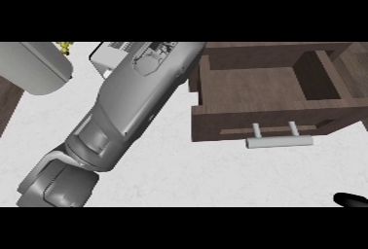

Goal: Pick up the can, place it into the drawer and close the drawer

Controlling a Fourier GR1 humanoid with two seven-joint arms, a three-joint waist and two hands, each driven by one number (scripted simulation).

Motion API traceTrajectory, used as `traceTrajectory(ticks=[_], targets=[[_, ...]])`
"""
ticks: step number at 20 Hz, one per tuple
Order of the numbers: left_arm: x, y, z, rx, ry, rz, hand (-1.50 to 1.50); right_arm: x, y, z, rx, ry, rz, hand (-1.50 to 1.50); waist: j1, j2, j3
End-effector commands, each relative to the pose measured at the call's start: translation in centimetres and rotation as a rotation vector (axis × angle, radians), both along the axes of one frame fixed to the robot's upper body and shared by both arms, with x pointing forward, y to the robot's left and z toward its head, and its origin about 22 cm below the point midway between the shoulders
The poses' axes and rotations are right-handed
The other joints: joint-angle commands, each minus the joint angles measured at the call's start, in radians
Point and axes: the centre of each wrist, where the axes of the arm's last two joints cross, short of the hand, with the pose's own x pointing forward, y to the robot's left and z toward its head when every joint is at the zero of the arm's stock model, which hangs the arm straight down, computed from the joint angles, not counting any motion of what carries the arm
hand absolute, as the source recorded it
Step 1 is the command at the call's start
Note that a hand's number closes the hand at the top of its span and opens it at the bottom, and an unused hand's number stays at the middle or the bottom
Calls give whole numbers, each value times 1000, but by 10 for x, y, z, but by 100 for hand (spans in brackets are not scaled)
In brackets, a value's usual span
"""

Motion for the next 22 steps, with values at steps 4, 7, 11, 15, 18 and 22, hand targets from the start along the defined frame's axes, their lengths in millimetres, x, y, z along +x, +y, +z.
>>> traceTrajectory(ticks=[4,7,11,15,18,22], targets=[[6,-8,-8,36,13,29,150,15,0,11,-11,4,23,-150,-23,9,1],[5,-16,5,51,-4,69,150,19,-2,6,6,-33,27,-150,-41,14,2],[4,-20,5,62,-6,164,-150,17,-4,18,-23,-16,47,-150,-51,10,2],[10,-15,-1,47,-20,198,-150,25,0,14,-23,-20,59,-150,-52,20,2],[9,-17,1,53,-36,205,-150,28,1,15,-28,-28,46,-150,-51,18,2],[6,-23,9,45,-43,220,-150,30,7,23,-168,-48,54,-150,-59,19,2]])
